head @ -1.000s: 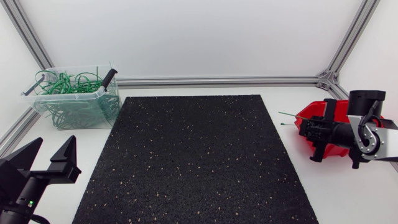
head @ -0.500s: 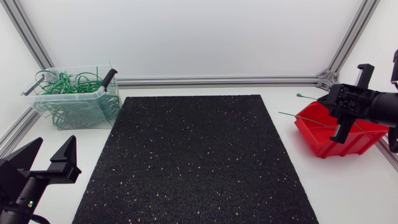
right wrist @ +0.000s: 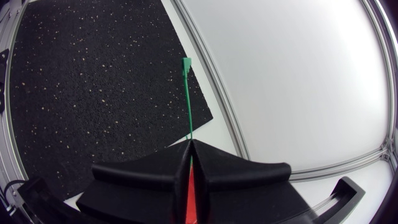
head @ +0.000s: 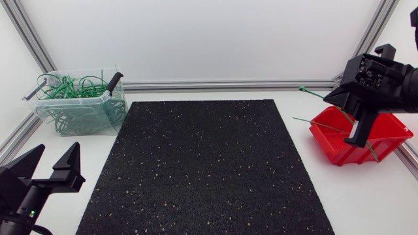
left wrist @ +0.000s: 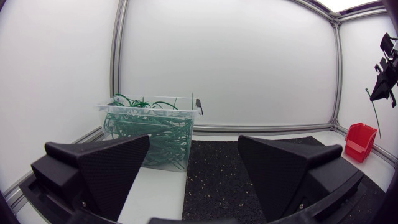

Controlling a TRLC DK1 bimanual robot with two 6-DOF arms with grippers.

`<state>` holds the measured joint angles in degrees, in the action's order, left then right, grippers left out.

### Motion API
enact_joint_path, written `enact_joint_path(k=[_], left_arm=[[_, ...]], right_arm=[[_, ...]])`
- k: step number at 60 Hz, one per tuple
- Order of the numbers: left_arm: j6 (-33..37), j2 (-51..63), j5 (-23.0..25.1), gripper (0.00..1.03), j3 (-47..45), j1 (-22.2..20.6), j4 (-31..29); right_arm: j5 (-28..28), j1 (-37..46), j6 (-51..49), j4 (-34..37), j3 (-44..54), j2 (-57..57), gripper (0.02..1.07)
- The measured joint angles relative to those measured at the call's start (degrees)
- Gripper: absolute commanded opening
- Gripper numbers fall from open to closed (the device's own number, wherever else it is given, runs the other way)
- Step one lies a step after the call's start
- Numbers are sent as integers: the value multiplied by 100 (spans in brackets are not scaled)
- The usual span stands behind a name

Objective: Take a green cable tie from the red box, thread the tail through the head to close it, then place it in the transparent bin on the left.

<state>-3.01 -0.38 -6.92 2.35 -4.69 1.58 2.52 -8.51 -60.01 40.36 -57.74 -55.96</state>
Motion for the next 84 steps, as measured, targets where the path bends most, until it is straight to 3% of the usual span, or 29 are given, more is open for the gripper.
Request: enact_joint_path(k=[9,19,26,32,42,54,62,70,84], left_arm=[[0,0,0,99,0,9,0],[-2,0,0,99,0,13,0],[0,0,0,99,0,24,0],[2,0,0,98,0,105,0],[0,0,90,96,0,120,-26],[-101,136,457,96,85,131,-203],[-328,820,713,97,313,160,-247],[-595,1615,1298,97,833,321,-313],[-1252,2916,3123,99,1978,1292,-621]], right_arm=[[-61,-632,997,863,-549,-33,8],[413,-1261,2033,1530,-1228,-299,8],[1158,-1550,2743,2009,-1508,-728,8],[2140,-1576,3239,2378,-1690,-1235,8],[2876,-1606,3530,2472,-1696,-1729,8],[3091,-1928,3713,2369,-1676,-2048,8],[3348,-1998,3869,2210,-1672,-2105,8],[3501,-2011,3910,2085,-1639,-2142,8],[3799,-2028,4207,1687,-1340,-2339,8]])
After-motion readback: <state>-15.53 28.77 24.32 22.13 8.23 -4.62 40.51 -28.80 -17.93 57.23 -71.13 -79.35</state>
